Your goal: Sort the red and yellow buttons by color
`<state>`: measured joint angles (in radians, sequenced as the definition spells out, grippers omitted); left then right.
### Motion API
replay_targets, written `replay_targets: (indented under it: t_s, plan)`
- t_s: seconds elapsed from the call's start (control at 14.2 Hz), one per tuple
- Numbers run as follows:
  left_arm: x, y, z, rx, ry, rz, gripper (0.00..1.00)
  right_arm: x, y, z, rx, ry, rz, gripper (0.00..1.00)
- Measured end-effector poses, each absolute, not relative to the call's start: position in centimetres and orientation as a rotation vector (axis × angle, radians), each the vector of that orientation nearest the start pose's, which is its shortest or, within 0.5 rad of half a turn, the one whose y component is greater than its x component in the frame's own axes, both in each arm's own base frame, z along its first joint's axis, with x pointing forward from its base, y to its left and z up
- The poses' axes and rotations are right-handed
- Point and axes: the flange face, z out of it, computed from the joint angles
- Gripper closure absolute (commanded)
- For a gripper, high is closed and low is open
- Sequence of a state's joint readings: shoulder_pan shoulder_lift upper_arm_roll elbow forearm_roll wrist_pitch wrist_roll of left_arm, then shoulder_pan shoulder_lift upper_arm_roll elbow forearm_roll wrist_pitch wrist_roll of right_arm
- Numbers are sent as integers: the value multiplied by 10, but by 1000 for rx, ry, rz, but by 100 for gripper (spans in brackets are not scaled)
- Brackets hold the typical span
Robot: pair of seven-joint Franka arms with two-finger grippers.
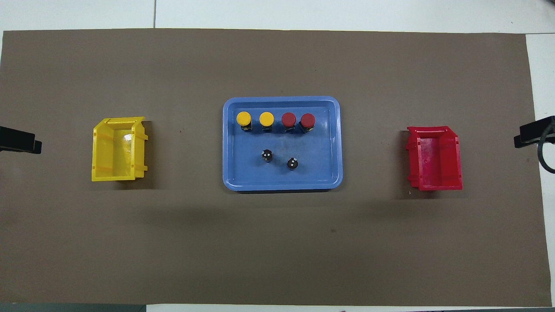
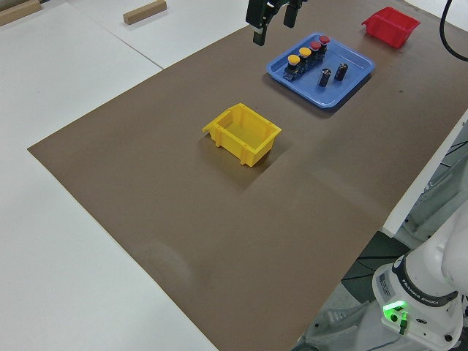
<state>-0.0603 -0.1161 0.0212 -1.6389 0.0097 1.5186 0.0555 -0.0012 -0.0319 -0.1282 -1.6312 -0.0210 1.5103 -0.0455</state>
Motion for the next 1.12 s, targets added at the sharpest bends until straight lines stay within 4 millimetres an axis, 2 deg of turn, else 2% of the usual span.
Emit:
replay_targets:
  t_s: [0.63, 0.77, 0.91, 1.12]
  plan:
    - [511, -18, 645, -3131, 146, 34, 0, 532, -71, 608, -3145, 128, 142, 0]
    - [511, -18, 644, -3131, 146, 43, 0, 533, -65, 608, -3145, 111, 143, 0]
    - [510, -17, 644, -3131, 146, 52, 0, 535, -46, 609, -3139, 58, 131, 0]
    - [508, -16, 643, -3131, 142, 66, 0, 546, 4, 612, -3122, -12, 46, 0]
